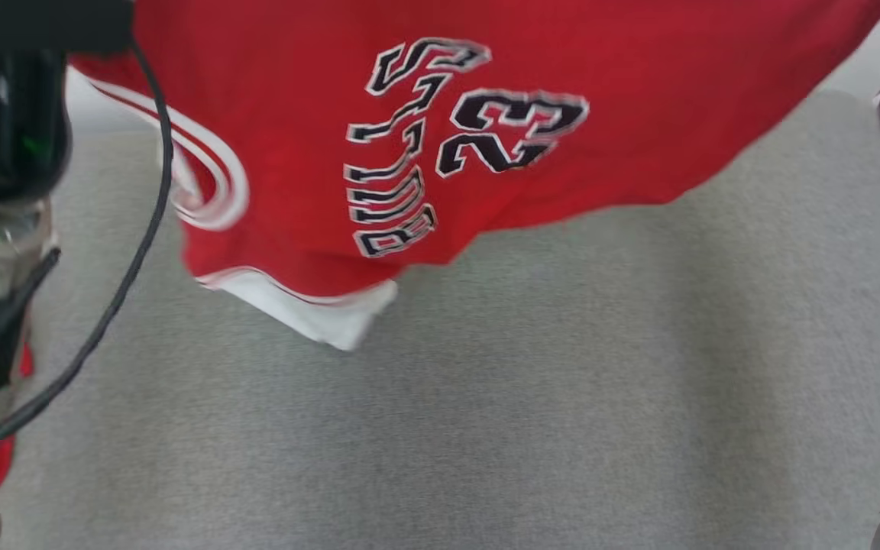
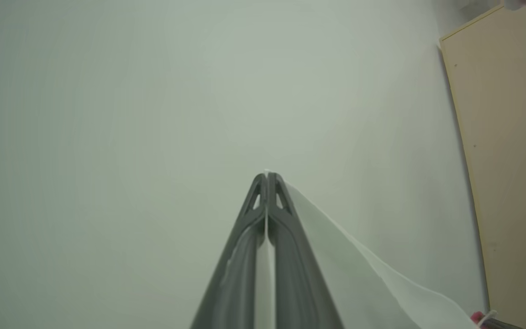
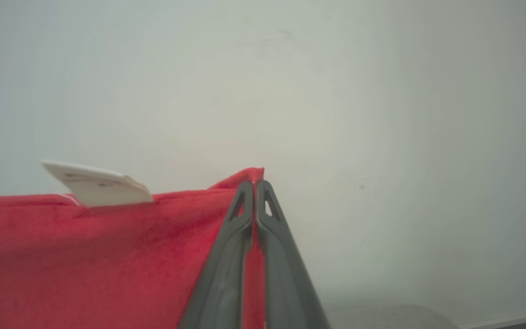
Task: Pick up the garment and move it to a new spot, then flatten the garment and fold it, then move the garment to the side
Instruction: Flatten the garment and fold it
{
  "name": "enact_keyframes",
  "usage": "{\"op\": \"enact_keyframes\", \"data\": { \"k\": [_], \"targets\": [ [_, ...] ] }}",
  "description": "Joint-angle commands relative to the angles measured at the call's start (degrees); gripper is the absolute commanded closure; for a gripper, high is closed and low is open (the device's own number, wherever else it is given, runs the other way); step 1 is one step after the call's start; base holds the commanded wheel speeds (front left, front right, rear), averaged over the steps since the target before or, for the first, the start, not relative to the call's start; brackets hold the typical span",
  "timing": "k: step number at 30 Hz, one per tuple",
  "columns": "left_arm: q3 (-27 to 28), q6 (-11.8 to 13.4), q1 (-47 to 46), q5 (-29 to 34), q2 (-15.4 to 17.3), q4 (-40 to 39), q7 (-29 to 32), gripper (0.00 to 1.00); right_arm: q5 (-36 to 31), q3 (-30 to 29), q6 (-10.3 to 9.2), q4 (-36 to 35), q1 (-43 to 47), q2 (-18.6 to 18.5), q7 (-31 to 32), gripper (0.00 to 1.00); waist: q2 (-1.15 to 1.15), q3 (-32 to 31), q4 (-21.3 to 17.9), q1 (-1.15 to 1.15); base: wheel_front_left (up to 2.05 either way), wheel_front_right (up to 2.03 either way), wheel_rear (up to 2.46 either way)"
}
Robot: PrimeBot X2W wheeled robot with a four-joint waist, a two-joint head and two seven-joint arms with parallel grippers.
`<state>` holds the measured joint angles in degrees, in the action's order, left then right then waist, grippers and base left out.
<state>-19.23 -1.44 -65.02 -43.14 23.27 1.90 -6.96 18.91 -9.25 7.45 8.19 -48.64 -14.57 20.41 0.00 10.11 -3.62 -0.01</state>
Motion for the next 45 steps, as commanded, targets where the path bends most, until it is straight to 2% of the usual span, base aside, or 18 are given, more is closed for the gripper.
{"op": "enact_keyframes", "data": {
  "k": [1, 7, 13, 16, 18, 24, 28, 31, 33, 37, 40, 45],
  "targets": [
    [0.4, 0.5, -1.6, -1.3, -0.9, 0.7, 0.8, 1.00, 1.0, 0.6, 0.08, -1.1, -1.8, -0.3, 1.3, 1.00, 0.00, 1.8, -1.9, 0.01, 0.00, 0.00, 0.00],
    [-0.6, 1.3, -4.6, -2.3, -2.4, 3.7, 3.6, 1.00, -0.4, 4.6, 0.08, -1.1, -5.4, -1.1, 6.3, 1.00, 0.00, 8.3, -3.8, 0.01, 0.00, 0.00, 0.00],
    [-1.9, 2.3, -7.8, 2.5, -1.2, 8.4, 1.8, 1.00, 0.8, 8.0, 0.08, 3.3, -10.5, 2.3, 6.0, 1.00, 0.00, 15.7, -5.4, 0.01, 0.00, 0.00, 0.00],
    [-3.9, 2.7, -12.5, 8.5, -0.5, 11.7, -1.4, 1.00, -2.4, 6.8, 0.08, 7.1, -15.7, 4.1, -0.6, 1.00, 0.00, 19.5, -6.5, 0.01, 0.00, 0.00, 0.00],
    [-4.5, 2.5, -15.8, 10.9, -1.3, 13.3, -4.3, 1.00, -5.0, 5.9, 0.08, 9.9, -19.3, 5.9, -6.4, 1.00, 0.00, 20.8, -7.2, 0.01, 0.00, 0.00, 0.00],
    [-3.6, -3.4, -26.9, 12.9, -5.1, 10.2, -8.2, 1.00, -9.2, 4.5, 0.08, 14.6, -28.8, 7.2, -21.7, 1.00, 0.00, 22.7, -8.1, 0.01, 0.00, 0.00, 0.00],
    [0.3, -5.4, -31.1, 16.2, -7.5, 1.2, -8.3, 1.00, -11.9, 4.3, 0.08, 14.0, -32.2, 5.9, -30.3, 1.00, 0.00, 23.7, -8.1, 0.01, 0.00, 0.00, 0.00],
    [1.0, -6.0, -26.8, 17.9, -7.6, -2.8, -8.2, 1.00, -12.5, 5.5, 0.08, 15.6, -30.7, 4.6, -31.4, 1.00, 0.00, 24.5, -7.7, 0.01, 0.00, 0.00, 0.00],
    [-1.1, -6.1, -22.3, 17.5, -5.9, -3.3, -8.2, 1.00, -12.5, 6.7, 0.08, 17.7, -28.5, 3.7, -30.6, 1.00, 0.00, 25.0, -7.5, 0.01, 0.00, 0.00, 0.00],
    [-3.9, -5.9, -9.2, 16.0, -2.7, -3.9, -8.3, 1.00, -11.2, 10.6, 0.08, 22.3, -23.5, 2.1, -28.2, 1.00, 0.00, 25.3, -7.0, 0.01, 0.00, 0.00, 0.00],
    [-2.9, -5.9, 1.1, 14.1, -2.0, -6.7, -8.3, 1.00, -9.5, 13.0, 0.08, 24.4, -19.0, 0.8, -26.2, 1.00, 0.00, 24.6, -6.4, 0.01, 0.00, 0.00, 0.00],
    [3.9, -5.9, 19.0, 9.6, -5.3, -11.9, -8.3, 1.00, -6.4, 11.8, 0.08, 23.3, -9.7, -1.8, -19.4, 1.00, 0.00, 21.0, -4.3, 0.01, 0.00, 0.00, 0.00]
  ]
}}
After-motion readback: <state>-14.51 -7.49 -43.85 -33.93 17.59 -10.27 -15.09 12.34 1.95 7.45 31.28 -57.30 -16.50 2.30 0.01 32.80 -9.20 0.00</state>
